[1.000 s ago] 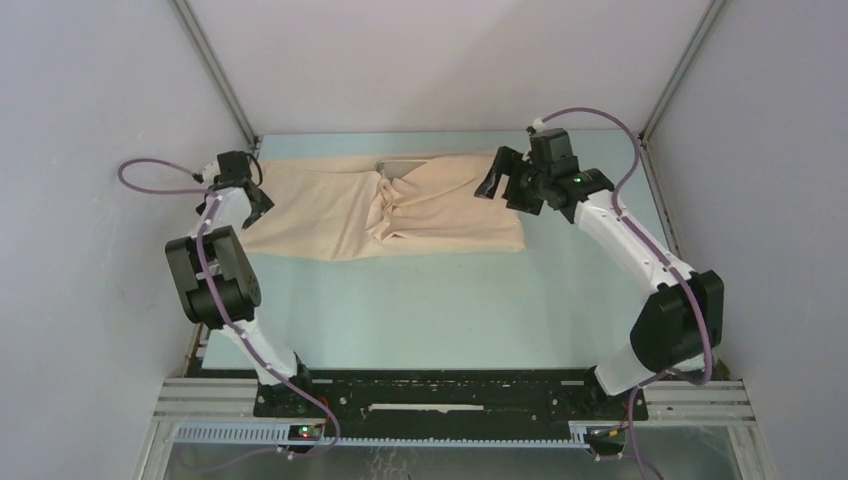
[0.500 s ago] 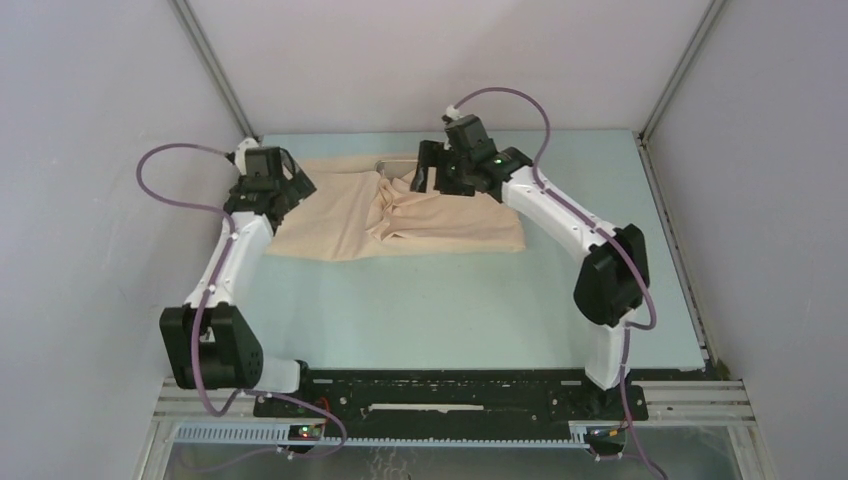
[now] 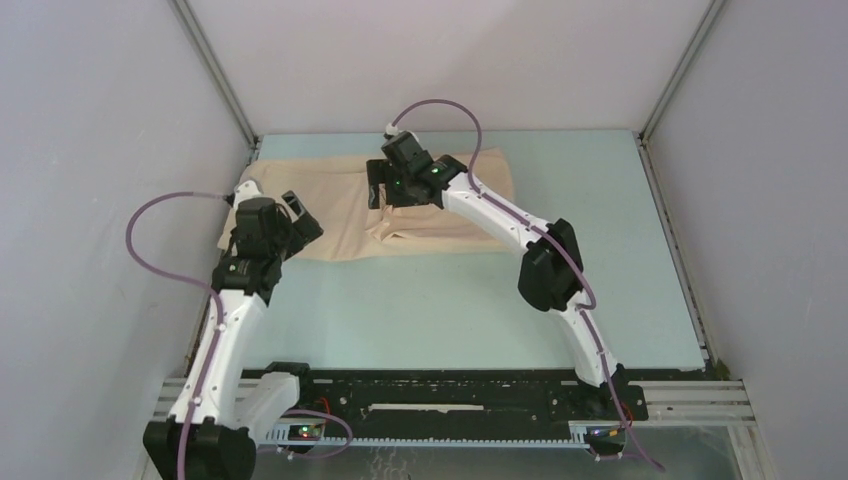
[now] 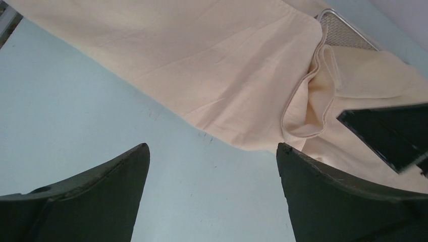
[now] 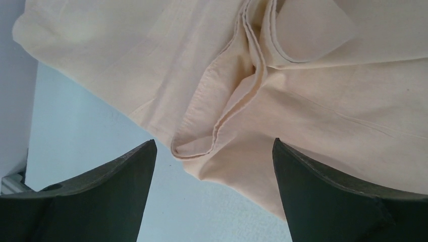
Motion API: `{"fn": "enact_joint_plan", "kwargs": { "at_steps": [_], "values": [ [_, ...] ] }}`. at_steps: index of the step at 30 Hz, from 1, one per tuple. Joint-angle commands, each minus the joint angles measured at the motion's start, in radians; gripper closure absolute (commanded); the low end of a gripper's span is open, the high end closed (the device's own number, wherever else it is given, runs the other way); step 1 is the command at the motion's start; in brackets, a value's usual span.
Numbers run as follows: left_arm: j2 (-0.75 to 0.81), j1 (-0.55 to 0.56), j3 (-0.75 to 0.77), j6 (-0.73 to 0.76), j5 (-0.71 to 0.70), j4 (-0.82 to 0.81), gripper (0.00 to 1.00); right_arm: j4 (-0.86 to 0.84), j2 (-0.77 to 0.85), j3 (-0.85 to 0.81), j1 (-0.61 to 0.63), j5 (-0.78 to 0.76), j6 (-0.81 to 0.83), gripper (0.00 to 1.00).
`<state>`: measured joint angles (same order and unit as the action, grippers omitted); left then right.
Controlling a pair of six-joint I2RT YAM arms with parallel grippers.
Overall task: Open and lay out the surgical kit
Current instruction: Open the surgical kit at the center of the board.
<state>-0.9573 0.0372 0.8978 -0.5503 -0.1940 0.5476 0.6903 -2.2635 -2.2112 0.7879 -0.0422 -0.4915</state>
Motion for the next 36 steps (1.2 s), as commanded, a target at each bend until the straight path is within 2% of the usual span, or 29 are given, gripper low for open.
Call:
{"fn": "enact_joint_plan", "kwargs": {
  "at_steps": [1,8,20,26,34,36],
  "values": [
    [0.104,0.003,-0.074,0.041,0.018,0.039,0.00,0.039,-0.056,-0.107,0.035,-0.070,0.035,0.06],
    [0.234,0.002,-0.152,0.049,0.025,0.051,0.00,0.024,-0.112,-0.122,0.083,-0.114,0.070,0.02],
    [0.243,0.003,-0.172,0.067,0.033,0.043,0.00,0.037,-0.186,-0.171,0.130,-0.192,0.123,0.01],
    [0.242,0.003,-0.177,0.065,0.041,0.037,0.00,0.036,-0.218,-0.197,0.137,-0.203,0.171,0.10],
    [0.235,0.003,-0.177,0.064,0.041,0.037,0.00,0.035,-0.211,-0.217,0.137,-0.222,0.186,0.30],
    [0.237,0.003,-0.177,0.064,0.040,0.037,0.00,0.032,-0.206,-0.217,0.136,-0.221,0.184,0.37]
  ]
}}
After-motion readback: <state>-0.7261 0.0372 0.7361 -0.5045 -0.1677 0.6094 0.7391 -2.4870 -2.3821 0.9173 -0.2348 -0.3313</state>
